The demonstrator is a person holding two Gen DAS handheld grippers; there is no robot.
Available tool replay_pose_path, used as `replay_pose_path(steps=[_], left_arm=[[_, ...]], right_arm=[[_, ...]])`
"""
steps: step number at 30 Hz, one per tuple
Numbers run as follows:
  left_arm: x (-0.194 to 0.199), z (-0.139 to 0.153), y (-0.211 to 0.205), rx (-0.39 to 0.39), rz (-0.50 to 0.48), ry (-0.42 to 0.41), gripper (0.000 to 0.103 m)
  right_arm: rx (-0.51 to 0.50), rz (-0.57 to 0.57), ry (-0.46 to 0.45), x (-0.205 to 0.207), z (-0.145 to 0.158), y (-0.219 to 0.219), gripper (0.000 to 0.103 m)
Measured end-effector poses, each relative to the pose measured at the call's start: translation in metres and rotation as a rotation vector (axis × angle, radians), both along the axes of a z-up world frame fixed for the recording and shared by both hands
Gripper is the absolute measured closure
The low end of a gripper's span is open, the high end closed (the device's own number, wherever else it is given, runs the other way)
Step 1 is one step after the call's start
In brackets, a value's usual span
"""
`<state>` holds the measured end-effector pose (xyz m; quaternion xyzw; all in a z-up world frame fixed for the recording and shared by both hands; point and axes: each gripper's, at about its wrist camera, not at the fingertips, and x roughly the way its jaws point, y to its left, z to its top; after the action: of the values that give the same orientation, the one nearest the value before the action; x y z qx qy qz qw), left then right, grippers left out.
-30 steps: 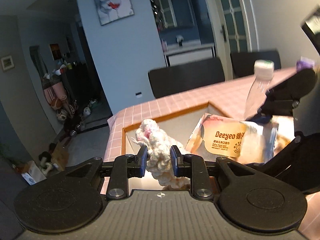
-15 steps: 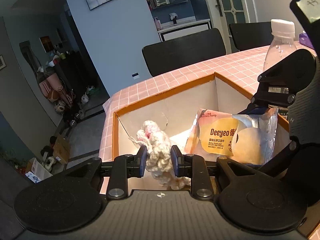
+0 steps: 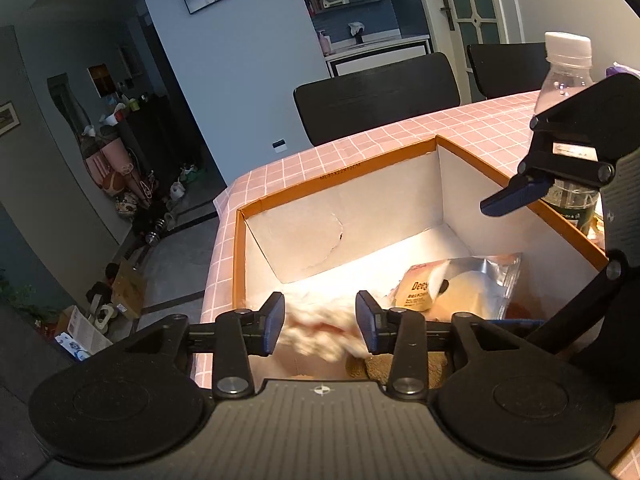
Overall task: Organize soft objects
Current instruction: 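Open both tools over the box to drop the items, then withdraw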
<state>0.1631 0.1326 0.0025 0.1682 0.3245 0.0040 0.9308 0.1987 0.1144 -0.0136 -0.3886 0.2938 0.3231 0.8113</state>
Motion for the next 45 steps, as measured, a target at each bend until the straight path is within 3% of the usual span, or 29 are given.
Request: replay_pose_path(steps=[8, 18, 29, 38, 45], left_arm=[[-0.014, 0.01, -0.003, 0.035, 0.005, -0.062, 0.041], [-0.04, 0.026, -0.012, 0.007, 0.016, -0.151, 0.037], [-0.075, 0.028, -0.034, -0.022, -0.008, -0.196, 0.037], [-0.115, 0.035, -0.069, -0.114, -0.072, -0.295, 0.037], [-0.136, 0.031, -0.108, -0.192, -0.164, -0.342, 0.037]], right_arm=[[-0.016, 0.022, -0.044, -0.01, 0.009, -0.006, 0.028], [0.024, 0.041, -0.101, -0.033, 0.029, -0.022, 0.019], [0.119, 0.065, -0.144, -0.075, 0.046, -0.057, 0.017], [0.316, -0.043, -0.14, -0.11, 0.053, -0.126, 0.017], [0.371, -0.197, -0.187, -0.124, 0.035, -0.177, 0.016]])
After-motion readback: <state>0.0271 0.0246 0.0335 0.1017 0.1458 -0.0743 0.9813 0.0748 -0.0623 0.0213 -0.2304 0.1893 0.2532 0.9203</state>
